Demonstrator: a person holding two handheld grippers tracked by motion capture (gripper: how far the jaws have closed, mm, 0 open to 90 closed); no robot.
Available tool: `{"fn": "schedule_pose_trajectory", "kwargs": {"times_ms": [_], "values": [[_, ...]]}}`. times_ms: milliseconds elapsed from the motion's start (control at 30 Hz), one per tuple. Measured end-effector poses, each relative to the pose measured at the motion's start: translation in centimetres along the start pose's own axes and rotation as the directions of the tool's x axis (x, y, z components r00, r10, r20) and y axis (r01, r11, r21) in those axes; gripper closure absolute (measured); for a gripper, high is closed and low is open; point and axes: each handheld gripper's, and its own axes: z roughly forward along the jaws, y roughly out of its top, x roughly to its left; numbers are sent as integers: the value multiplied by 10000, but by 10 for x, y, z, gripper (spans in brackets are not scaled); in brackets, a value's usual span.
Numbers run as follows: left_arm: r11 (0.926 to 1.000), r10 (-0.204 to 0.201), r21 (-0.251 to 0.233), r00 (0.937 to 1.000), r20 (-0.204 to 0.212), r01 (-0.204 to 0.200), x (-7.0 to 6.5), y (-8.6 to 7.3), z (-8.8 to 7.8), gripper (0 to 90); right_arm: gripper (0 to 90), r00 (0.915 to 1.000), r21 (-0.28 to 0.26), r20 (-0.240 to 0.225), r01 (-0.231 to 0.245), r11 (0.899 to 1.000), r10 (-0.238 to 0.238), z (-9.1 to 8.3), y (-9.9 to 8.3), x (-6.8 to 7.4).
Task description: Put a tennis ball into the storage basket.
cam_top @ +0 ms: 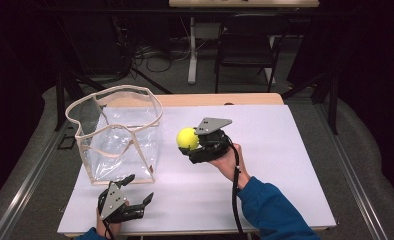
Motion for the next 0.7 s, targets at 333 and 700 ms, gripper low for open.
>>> {"fn": "schedule_pose_trajectory", "kwargs": {"times_ms": [333,700], "values": [[10000,-4,35,10000,24,4,0,0,0,159,260,10000,89,-19,75,9999,-75,3,5,-1],[10000,-7,27,10000,20,7,0,0,0,160,260,10000,181,13,97,9998,-97,6,13,-6]]}}
